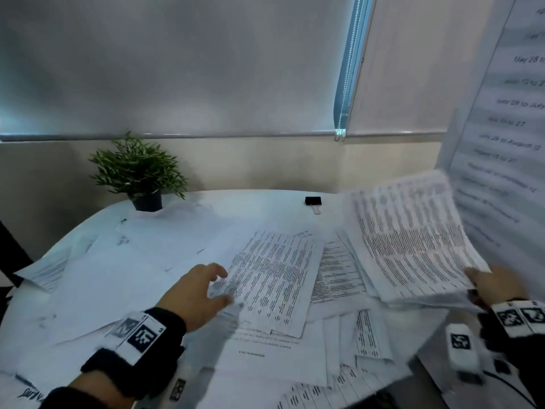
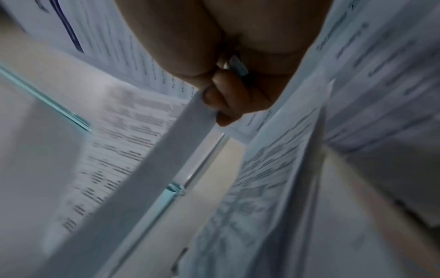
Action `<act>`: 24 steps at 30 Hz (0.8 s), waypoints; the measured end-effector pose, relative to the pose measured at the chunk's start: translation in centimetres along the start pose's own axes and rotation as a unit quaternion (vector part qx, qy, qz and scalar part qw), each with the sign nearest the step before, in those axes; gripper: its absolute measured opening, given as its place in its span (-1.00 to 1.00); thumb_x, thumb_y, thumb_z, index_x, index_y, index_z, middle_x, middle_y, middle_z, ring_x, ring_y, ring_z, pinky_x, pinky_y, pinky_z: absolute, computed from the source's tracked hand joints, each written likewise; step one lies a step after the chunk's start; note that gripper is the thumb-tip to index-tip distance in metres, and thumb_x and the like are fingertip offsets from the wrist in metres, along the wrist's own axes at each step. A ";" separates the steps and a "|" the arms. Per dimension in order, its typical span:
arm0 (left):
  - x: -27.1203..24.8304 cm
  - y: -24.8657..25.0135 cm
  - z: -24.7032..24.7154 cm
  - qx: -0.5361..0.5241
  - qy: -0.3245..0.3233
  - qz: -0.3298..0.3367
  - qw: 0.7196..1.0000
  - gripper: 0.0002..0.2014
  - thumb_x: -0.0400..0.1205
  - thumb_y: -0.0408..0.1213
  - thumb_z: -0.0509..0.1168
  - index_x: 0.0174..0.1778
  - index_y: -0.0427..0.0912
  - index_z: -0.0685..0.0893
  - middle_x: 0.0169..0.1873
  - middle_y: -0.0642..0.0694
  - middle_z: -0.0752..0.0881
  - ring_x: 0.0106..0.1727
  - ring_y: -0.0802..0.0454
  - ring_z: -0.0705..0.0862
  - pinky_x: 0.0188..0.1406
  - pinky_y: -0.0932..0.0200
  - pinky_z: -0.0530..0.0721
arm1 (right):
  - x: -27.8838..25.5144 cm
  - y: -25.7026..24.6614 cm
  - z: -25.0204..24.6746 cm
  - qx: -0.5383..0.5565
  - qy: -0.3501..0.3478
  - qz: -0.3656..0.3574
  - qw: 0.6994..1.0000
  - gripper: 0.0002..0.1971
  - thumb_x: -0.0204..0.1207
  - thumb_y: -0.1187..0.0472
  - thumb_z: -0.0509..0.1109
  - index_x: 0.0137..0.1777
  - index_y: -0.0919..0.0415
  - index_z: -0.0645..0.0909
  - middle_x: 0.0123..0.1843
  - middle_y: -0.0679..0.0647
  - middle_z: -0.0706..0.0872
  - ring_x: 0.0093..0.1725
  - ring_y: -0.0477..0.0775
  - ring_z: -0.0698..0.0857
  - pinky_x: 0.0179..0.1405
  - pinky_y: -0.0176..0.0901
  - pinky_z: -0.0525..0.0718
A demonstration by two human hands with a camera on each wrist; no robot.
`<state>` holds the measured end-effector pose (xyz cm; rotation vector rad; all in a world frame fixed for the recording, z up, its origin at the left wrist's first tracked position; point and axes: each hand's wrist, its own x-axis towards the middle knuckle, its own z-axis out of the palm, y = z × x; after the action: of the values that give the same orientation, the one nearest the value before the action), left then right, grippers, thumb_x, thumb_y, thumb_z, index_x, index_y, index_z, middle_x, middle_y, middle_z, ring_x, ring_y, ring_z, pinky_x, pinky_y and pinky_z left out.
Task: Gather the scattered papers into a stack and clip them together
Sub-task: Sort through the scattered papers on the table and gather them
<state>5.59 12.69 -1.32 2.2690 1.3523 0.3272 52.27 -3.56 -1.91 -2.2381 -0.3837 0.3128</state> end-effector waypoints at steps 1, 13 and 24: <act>0.0 -0.2 0.2 0.027 -0.026 0.011 0.999 -0.53 0.50 0.03 0.43 0.30 0.10 0.49 0.21 0.08 0.50 0.29 0.08 0.53 0.28 0.19 0.48 | 0.8 0.6 0.1 -0.033 0.009 -0.013 0.999 -0.71 0.49 0.11 0.37 0.02 0.35 0.57 -0.15 0.33 0.62 -0.26 0.24 0.64 -0.24 0.05 0.68; -0.3 3.1 1.8 0.243 -0.142 0.136 0.950 -0.37 0.48 0.04 0.36 0.48 0.26 0.32 0.34 0.09 0.60 0.32 0.03 0.58 0.31 0.12 0.55 | -0.4 1.5 1.7 -0.172 0.095 -0.059 0.979 -0.28 0.28 -0.10 0.38 0.41 0.27 0.39 0.34 0.51 0.49 0.32 0.58 0.47 0.30 0.43 0.46; -1.1 5.8 2.4 0.388 -0.084 0.153 0.905 -0.81 0.65 -0.44 0.12 0.15 -0.17 0.48 0.06 -0.14 0.66 -0.04 -0.15 0.70 -0.27 0.06 0.49 | -18.5 -6.7 7.5 -0.049 -0.364 -0.252 0.895 -0.73 0.62 0.05 0.28 0.29 0.00 0.42 0.02 -0.05 0.66 0.02 -0.03 0.67 -0.03 -0.15 0.65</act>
<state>10.55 8.77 -0.41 3.0788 1.1485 -0.3867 31.48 -1.14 0.25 -1.9456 -1.3705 0.8588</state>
